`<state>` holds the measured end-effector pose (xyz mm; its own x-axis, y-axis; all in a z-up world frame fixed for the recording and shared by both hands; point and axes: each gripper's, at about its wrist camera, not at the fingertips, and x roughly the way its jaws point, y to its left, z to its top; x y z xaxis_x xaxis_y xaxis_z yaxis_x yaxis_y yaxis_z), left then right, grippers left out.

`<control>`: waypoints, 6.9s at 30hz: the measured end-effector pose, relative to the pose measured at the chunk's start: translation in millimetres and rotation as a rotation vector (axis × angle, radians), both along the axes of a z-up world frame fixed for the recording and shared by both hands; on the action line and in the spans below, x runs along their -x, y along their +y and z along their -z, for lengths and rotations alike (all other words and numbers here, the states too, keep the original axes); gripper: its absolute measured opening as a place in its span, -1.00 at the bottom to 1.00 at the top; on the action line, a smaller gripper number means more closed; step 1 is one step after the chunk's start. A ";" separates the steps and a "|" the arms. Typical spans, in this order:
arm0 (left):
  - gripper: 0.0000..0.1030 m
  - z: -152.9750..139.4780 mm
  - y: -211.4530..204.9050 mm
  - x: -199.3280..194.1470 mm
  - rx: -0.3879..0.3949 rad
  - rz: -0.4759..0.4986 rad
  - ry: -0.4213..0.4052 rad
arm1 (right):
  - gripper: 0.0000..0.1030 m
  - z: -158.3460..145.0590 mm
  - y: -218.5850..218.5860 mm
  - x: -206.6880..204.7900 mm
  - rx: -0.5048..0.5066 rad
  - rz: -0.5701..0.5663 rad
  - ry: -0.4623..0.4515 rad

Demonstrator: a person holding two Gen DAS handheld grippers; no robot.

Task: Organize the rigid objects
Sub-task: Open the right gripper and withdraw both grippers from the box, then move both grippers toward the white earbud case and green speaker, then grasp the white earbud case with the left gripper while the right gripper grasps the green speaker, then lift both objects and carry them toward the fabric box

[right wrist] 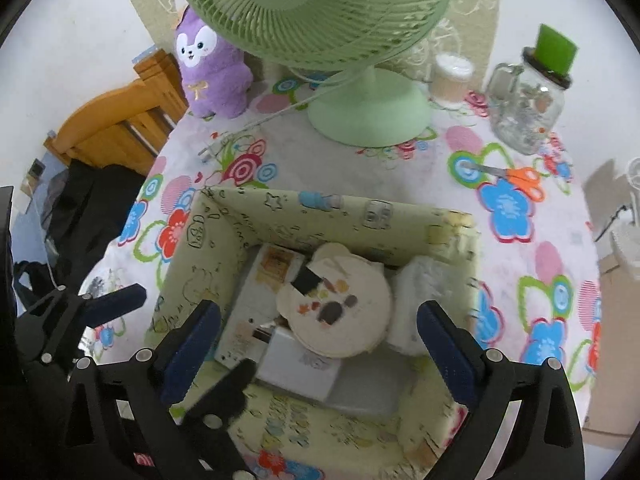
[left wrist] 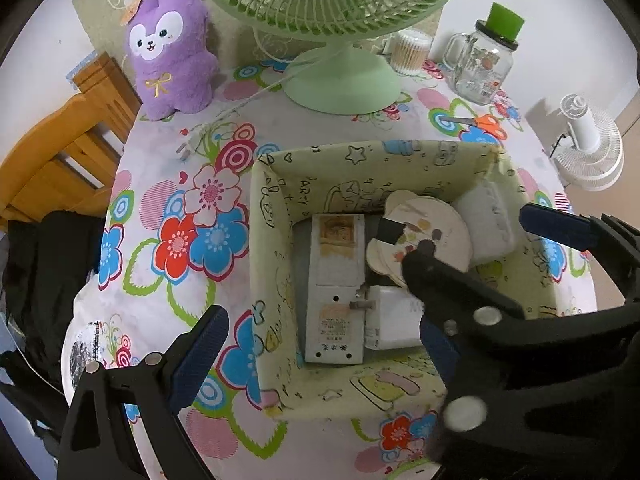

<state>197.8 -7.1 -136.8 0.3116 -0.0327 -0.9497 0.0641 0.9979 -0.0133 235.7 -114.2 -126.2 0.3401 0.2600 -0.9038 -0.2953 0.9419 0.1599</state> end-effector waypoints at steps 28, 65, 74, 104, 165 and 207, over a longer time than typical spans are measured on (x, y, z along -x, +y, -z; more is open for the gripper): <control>0.90 -47.5 -17.7 71.9 0.046 0.064 -0.104 | 0.94 -48.6 -40.1 87.8 0.049 0.158 -0.107; 0.89 -59.5 -39.6 142.6 0.051 0.127 -0.162 | 0.94 -64.3 -69.7 178.9 0.072 0.273 -0.156; 0.87 -43.9 -48.8 148.3 0.062 0.074 -0.115 | 0.94 -54.0 -82.3 182.3 0.063 0.246 -0.141; 0.82 33.5 -68.3 161.4 0.048 -0.014 -0.036 | 0.77 19.9 -104.0 187.2 0.065 0.194 -0.100; 0.11 65.2 -4.0 183.5 -0.008 0.188 -0.001 | 0.83 70.0 -33.4 216.8 0.053 0.228 0.069; 0.10 83.4 23.7 194.0 -0.023 0.334 0.002 | 0.84 111.4 10.6 229.5 0.178 0.320 0.096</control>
